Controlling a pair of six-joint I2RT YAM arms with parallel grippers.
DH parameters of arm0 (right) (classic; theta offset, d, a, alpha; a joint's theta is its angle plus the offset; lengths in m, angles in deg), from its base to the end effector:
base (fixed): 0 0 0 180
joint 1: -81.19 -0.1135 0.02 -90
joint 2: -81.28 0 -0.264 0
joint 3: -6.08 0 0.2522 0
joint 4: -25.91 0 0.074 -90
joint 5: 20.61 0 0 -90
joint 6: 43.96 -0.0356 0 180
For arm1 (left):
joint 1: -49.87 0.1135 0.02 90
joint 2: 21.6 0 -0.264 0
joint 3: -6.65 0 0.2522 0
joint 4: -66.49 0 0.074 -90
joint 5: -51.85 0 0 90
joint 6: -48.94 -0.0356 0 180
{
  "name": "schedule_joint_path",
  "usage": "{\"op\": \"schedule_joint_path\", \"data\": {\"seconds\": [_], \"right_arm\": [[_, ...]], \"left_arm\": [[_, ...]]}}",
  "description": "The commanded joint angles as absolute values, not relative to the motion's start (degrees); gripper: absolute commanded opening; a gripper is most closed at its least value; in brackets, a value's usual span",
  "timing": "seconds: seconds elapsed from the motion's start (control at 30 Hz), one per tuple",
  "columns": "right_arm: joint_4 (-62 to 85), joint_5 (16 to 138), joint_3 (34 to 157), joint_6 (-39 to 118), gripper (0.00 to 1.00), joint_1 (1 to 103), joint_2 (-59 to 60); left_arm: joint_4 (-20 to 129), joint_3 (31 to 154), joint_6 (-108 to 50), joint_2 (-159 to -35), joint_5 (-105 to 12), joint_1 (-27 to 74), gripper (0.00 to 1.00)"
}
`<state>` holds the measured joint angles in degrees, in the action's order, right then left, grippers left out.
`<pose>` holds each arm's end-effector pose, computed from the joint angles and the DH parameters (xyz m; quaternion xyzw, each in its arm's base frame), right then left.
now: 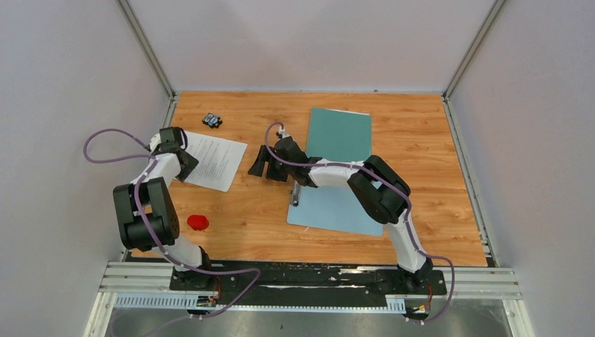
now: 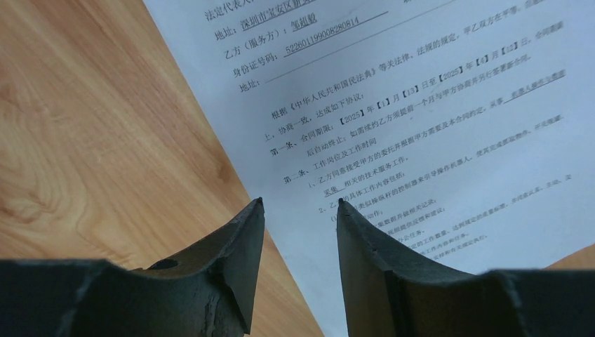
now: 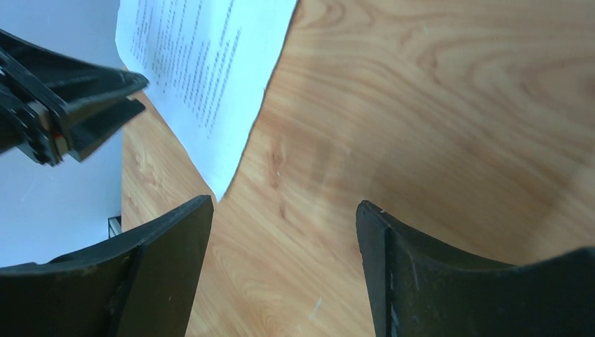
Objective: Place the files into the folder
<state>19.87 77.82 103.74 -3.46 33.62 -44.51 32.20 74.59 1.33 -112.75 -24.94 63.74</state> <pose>0.3248 0.3631 0.1474 -0.0196 0.8817 0.3929 0.2605 0.3043 0.0835 0.1864 -0.4780 0.8259 0.0386 0.2966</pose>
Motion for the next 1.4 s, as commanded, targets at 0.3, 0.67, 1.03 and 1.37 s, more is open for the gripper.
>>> {"op": "schedule_joint_path", "data": {"seconds": [0.3,0.67,1.03,1.37], "right_arm": [[16.38,75.70,113.91,-0.29,0.74,36.86,-50.28],[18.75,76.68,110.50,-0.27,0.72,38.93,-48.35],[18.23,77.55,112.71,-2.94,0.71,38.37,-50.27],[19.00,74.47,108.09,-7.93,0.71,34.45,-50.41]], "left_arm": [[34.00,72.57,0.60,-115.48,-36.80,64.04,0.50],[37.35,67.44,4.22,-110.53,-41.74,52.65,0.47],[25.78,83.22,-7.53,-107.24,-31.71,57.91,0.50],[24.53,87.64,-10.58,-116.10,-25.91,66.29,0.52]]}}
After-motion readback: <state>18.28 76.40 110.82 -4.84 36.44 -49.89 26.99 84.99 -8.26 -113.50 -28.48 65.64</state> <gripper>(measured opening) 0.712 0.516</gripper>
